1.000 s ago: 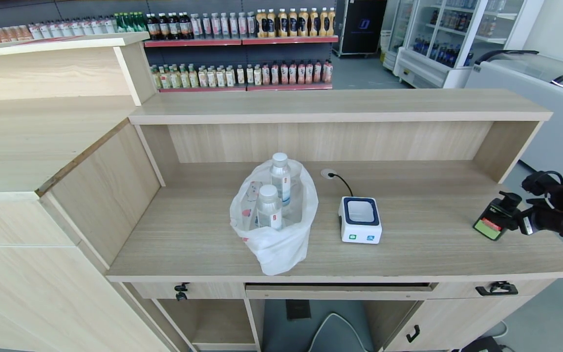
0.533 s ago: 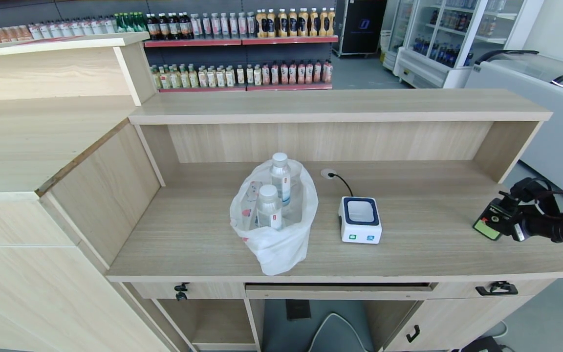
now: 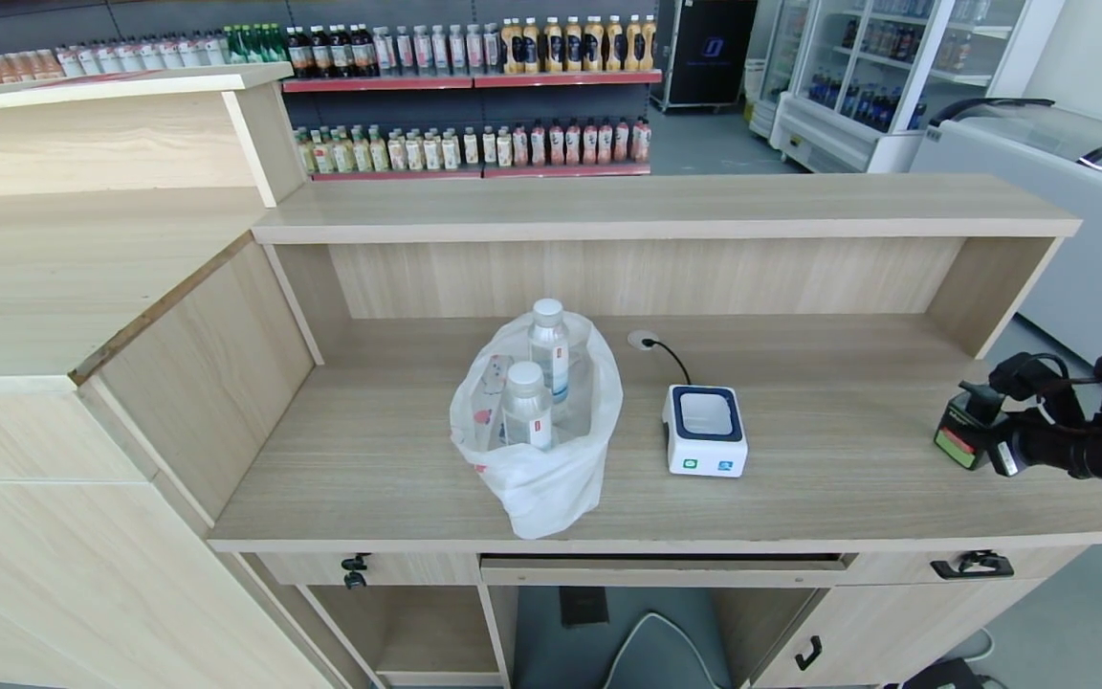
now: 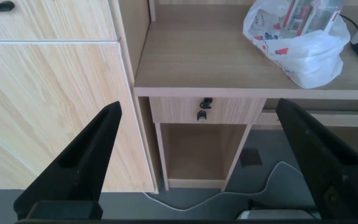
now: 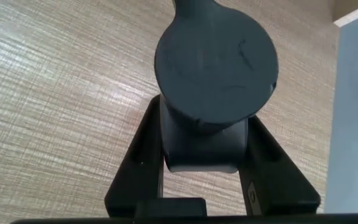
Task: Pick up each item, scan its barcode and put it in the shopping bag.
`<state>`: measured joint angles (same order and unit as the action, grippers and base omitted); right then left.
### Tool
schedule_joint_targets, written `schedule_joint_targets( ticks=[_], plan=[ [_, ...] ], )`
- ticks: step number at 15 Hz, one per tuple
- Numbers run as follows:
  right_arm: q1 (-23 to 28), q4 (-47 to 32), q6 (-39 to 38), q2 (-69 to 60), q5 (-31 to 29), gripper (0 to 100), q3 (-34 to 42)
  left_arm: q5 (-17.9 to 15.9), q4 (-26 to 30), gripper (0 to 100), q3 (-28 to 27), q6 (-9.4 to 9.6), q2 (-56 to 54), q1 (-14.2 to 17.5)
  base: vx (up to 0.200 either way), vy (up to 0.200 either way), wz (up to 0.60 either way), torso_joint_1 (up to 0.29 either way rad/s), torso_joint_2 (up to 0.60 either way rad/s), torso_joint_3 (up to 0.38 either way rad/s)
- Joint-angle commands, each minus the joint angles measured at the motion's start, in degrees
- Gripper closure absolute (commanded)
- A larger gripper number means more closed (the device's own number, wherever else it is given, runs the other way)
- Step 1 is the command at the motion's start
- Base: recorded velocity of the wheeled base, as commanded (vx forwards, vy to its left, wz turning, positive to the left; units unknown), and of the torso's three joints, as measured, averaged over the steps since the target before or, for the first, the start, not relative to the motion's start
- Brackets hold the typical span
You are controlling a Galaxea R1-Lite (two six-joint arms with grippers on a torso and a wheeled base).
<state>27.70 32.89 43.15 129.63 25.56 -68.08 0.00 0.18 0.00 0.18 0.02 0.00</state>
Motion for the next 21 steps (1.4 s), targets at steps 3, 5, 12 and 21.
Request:
schedule_joint_targets(
  ticks=[3,5,12,21],
  plan=[
    [-0.2,5.4,0.5,-3.5,0.1,100,2.7,0.0,0.0,0,0.0,-0.01,0.0,0.0,0.000,0.000,0.00,0.000,0.00,0.000],
    [-0.7,7.0,3.3,-9.9,0.1,100,6.2,0.0,0.0,0,0.0,-0.01,0.0,0.0,0.000,0.000,0.00,0.000,0.00,0.000],
    [-9.9,7.5,46.0,-44.4,16.4,100,31.5,0.0,0.0,0,0.0,-0.01,0.0,0.0,0.000,0.000,0.00,0.000,0.00,0.000],
    [-46.4,5.5,75.1,-51.3,11.9,100,32.0,0.0,0.0,0,0.0,-0.01,0.0,0.0,0.000,0.000,0.00,0.000,0.00,0.000]
  ],
)
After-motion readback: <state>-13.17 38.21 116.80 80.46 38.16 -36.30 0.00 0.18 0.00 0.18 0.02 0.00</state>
